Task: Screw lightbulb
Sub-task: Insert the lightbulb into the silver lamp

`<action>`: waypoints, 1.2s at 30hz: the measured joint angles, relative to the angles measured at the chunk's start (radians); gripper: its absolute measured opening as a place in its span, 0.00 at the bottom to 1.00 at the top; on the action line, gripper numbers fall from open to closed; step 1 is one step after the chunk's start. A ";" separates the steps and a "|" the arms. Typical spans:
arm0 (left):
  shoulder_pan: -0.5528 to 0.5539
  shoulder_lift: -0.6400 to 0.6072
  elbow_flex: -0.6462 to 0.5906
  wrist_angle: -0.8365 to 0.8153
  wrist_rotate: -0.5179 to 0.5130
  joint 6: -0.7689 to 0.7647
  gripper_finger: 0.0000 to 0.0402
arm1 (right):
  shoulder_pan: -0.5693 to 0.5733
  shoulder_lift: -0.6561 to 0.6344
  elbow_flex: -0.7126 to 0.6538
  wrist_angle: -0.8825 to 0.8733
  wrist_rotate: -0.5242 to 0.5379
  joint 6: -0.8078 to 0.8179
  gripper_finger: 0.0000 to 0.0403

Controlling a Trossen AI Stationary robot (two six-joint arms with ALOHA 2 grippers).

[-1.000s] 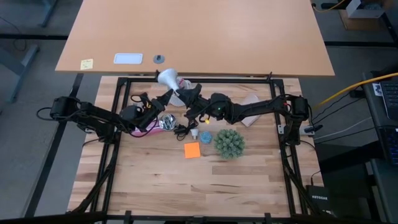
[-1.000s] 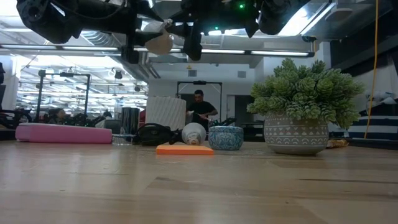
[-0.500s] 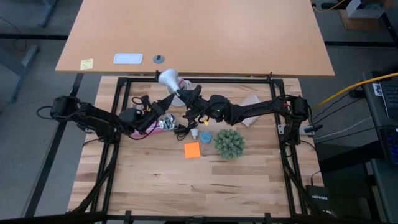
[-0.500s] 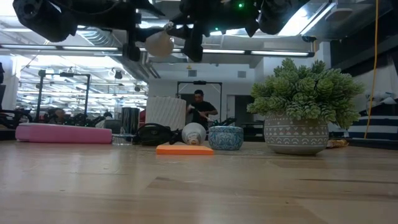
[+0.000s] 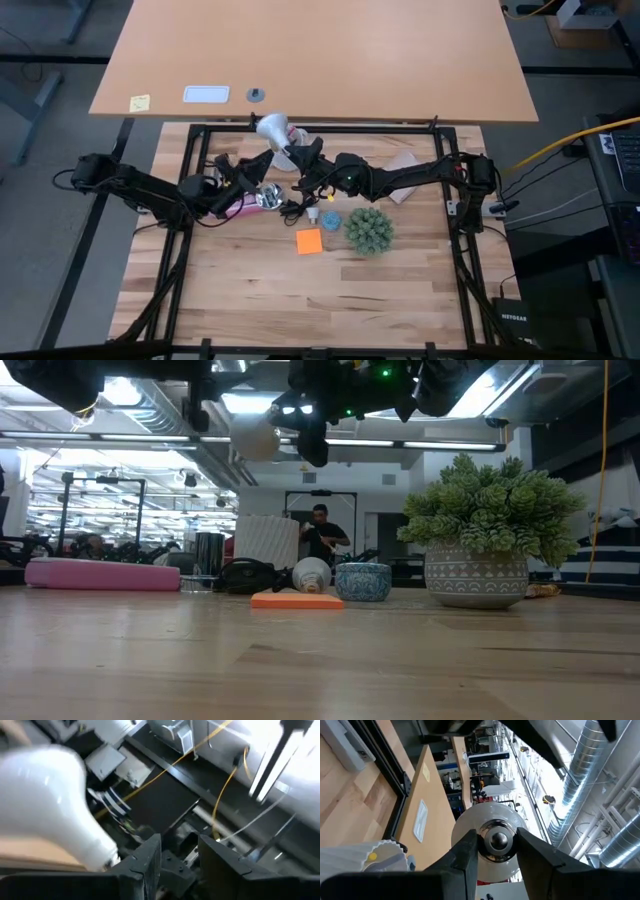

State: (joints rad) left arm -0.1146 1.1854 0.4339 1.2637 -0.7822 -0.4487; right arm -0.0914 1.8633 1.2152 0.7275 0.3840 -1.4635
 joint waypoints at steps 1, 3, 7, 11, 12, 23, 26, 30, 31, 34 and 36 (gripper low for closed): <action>-0.005 0.000 0.000 -0.007 0.000 0.068 0.30 | 0.000 0.000 0.000 0.001 0.000 0.000 0.29; -0.014 0.000 0.000 -0.043 0.005 0.169 0.30 | 0.000 0.000 0.000 0.002 0.000 0.000 0.29; -0.030 0.000 0.000 -0.144 0.040 0.119 0.33 | 0.000 0.000 0.000 0.001 0.000 0.000 0.29; -0.031 0.000 0.000 -0.194 0.042 -0.078 0.40 | 0.000 -0.001 0.000 0.003 -0.001 -0.006 0.29; -0.031 0.000 0.000 -0.197 0.041 -0.130 0.42 | 0.000 -0.001 0.000 0.003 -0.001 -0.006 0.29; 0.006 0.001 0.000 -0.347 0.029 -0.494 0.58 | 0.000 -0.002 0.000 0.004 -0.055 -0.013 0.29; 0.031 0.001 0.000 -0.375 0.027 -0.563 0.60 | 0.000 -0.002 0.000 0.004 -0.055 -0.043 0.29; 0.069 0.001 0.000 -0.355 0.027 -0.519 0.60 | 0.000 -0.002 0.000 0.003 -0.055 -0.066 0.29; 0.076 0.001 0.000 -0.343 0.027 -0.500 0.60 | 0.000 -0.002 0.000 0.003 -0.055 -0.066 0.29; 0.096 0.000 0.000 -0.328 0.026 -0.480 0.60 | 0.000 -0.003 0.001 0.003 -0.055 -0.067 0.29; 0.109 0.000 0.000 -0.324 0.026 -0.492 0.60 | 0.000 -0.003 0.001 0.003 -0.063 -0.071 0.29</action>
State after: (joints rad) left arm -0.0057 1.1854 0.4335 0.9393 -0.7559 -0.9403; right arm -0.0910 1.8606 1.2160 0.7304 0.3209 -1.5348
